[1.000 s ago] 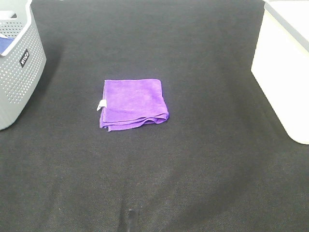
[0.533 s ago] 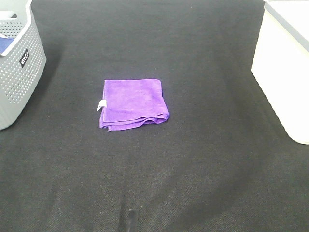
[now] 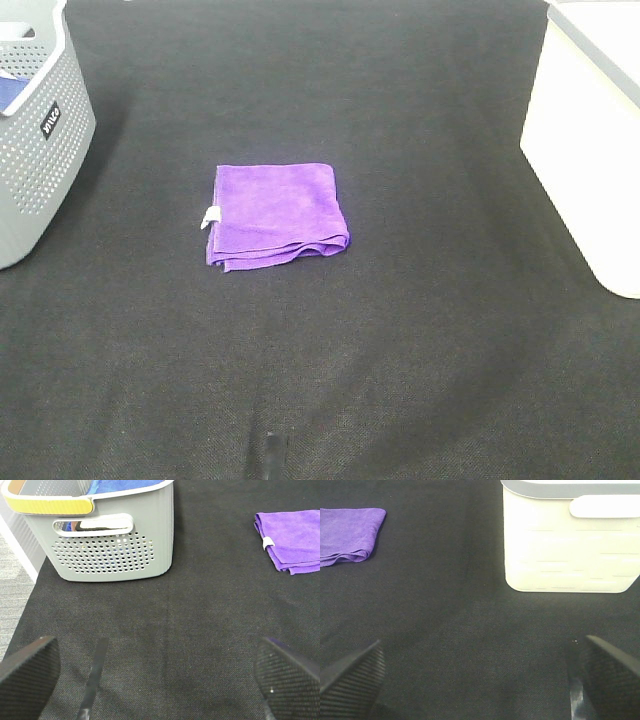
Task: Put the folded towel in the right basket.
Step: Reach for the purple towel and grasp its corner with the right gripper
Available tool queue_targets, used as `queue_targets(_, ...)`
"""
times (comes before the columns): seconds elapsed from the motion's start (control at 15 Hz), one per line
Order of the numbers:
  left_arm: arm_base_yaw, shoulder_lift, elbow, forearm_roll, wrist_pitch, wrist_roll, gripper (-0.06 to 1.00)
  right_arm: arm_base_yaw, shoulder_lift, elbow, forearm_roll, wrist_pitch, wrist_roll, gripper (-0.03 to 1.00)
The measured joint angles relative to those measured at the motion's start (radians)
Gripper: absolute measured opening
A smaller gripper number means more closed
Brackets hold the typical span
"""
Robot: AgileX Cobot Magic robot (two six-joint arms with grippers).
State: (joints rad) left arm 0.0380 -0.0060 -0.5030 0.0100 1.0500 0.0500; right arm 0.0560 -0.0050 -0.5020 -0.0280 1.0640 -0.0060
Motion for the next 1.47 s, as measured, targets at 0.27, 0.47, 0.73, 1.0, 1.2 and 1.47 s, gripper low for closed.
queue_targets(0.27,0.000,0.000,0.000,0.000,0.000,0.000,0.99,0.000,0.000,0.000,0.000,0.000,0.000,0.96)
queue_targets(0.47,0.000,0.000,0.000,0.000,0.000,0.000,0.99,0.000,0.000,0.000,0.000,0.000,0.000,0.96)
queue_targets(0.73,0.000,0.000,0.000,0.000,0.000,0.000,0.99,0.000,0.000,0.000,0.000,0.000,0.000,0.96)
queue_targets(1.0,0.000,0.000,0.000,0.000,0.000,0.000,0.99,0.000,0.000,0.000,0.000,0.000,0.000,0.96)
queue_targets(1.2,0.000,0.000,0.000,0.000,0.000,0.000,0.99,0.000,0.000,0.000,0.000,0.000,0.000,0.96)
queue_targets(1.47,0.000,0.000,0.000,0.000,0.000,0.000,0.99,0.000,0.000,0.000,0.000,-0.001,0.000,0.96)
